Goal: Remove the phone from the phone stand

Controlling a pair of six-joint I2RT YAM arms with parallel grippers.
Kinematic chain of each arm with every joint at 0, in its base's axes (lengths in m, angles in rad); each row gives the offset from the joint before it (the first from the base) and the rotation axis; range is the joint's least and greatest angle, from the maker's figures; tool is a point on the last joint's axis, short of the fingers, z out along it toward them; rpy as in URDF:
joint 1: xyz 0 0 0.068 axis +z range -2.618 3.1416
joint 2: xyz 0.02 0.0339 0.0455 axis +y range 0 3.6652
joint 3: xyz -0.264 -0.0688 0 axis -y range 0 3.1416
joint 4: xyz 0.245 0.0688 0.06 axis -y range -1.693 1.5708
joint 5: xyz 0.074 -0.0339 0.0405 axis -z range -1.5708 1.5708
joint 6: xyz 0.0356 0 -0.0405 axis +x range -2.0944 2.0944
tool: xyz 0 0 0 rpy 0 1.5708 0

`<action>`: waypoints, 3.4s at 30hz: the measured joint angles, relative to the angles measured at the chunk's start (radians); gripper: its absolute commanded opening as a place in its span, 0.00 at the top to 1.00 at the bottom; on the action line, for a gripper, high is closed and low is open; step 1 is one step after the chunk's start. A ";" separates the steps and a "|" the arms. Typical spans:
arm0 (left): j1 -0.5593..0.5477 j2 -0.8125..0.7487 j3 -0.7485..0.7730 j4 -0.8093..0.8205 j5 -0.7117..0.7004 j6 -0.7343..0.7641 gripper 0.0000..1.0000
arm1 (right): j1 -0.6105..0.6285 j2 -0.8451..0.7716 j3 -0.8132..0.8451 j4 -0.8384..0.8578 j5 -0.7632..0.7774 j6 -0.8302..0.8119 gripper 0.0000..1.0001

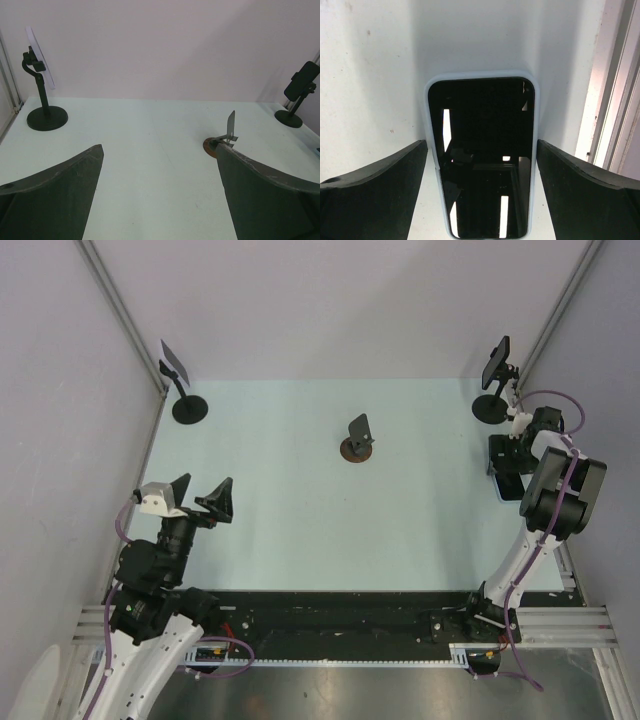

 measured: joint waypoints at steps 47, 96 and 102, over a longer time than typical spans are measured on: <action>-0.131 1.101 0.497 -0.008 0.097 -0.314 0.00 | 0.538 -1.587 -0.485 0.110 0.102 0.647 0.01; -0.098 1.720 0.852 0.085 0.315 -0.019 1.00 | 0.697 -1.981 -0.801 0.042 0.360 0.447 0.14; 0.076 1.502 0.673 0.047 0.288 -0.019 1.00 | 0.714 -1.985 -0.801 0.042 0.359 0.445 0.14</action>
